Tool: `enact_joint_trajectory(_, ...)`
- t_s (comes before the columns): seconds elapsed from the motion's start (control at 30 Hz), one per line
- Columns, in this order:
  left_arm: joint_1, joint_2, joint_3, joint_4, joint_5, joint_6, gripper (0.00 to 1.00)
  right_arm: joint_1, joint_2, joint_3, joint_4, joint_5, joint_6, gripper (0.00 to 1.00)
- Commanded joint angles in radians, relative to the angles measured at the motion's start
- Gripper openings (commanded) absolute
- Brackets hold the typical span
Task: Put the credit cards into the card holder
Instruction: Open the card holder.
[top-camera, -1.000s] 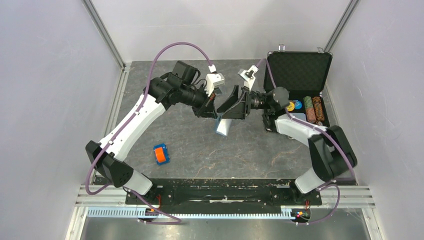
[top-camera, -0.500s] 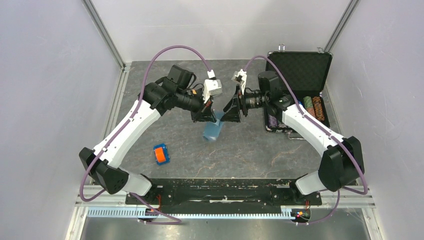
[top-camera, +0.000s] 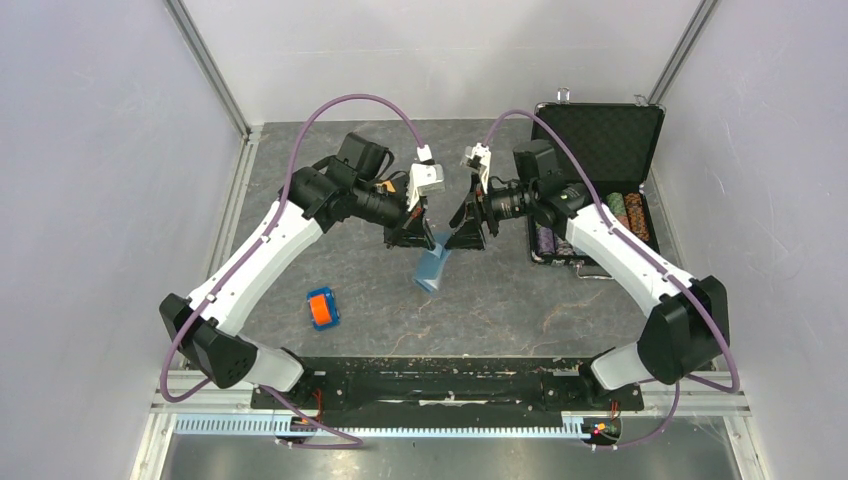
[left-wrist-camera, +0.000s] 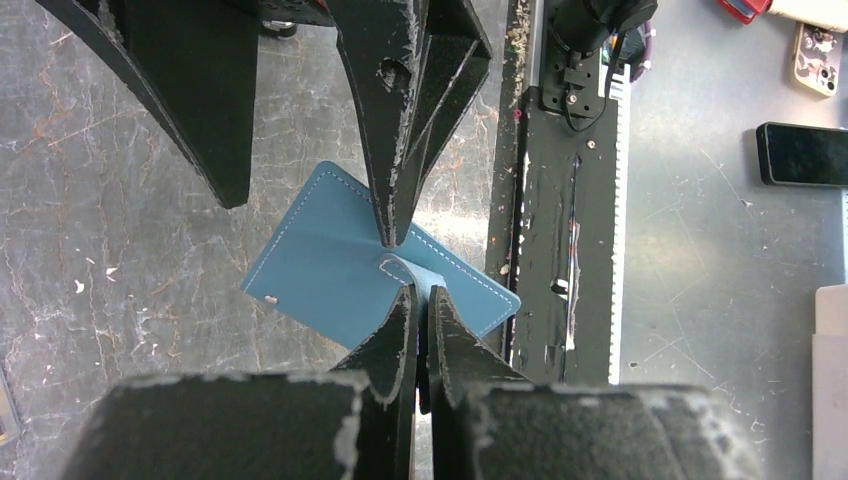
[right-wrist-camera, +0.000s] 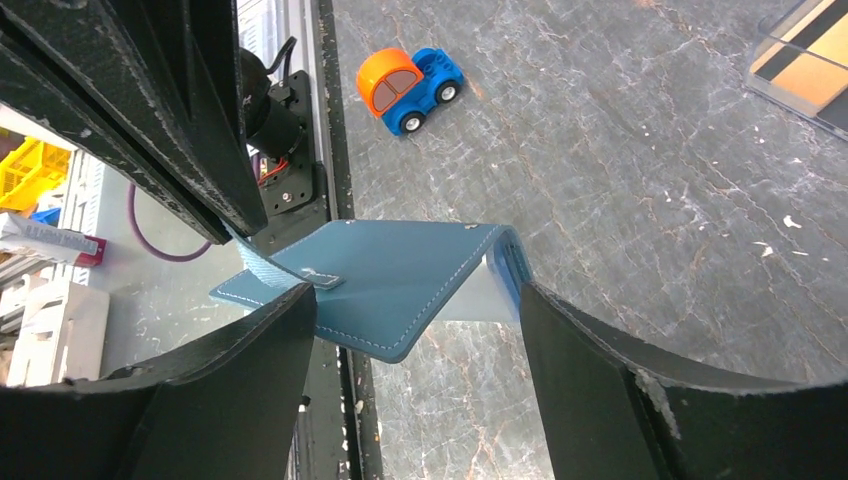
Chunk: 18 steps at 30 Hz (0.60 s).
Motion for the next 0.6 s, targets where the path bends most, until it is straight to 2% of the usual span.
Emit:
enact_joint_trajectory(0.0,-0.005,-0.040,-0.006,0.050,0.054,0.066,0.02,0.004,-0.045,0.051,-0.015,0.056,-0.030,0.78)
enact_joint_trajectory(0.33,-0.013,-0.052,-0.034,0.049,0.119,0.114,0.02,0.004,-0.058,0.105,0.027,0.081,-0.019,0.84)
enact_joint_trajectory(0.57,-0.019,-0.040,-0.025,0.015,0.129,0.147,0.02,0.004,-0.061,0.095,0.058,-0.003,0.009,0.85)
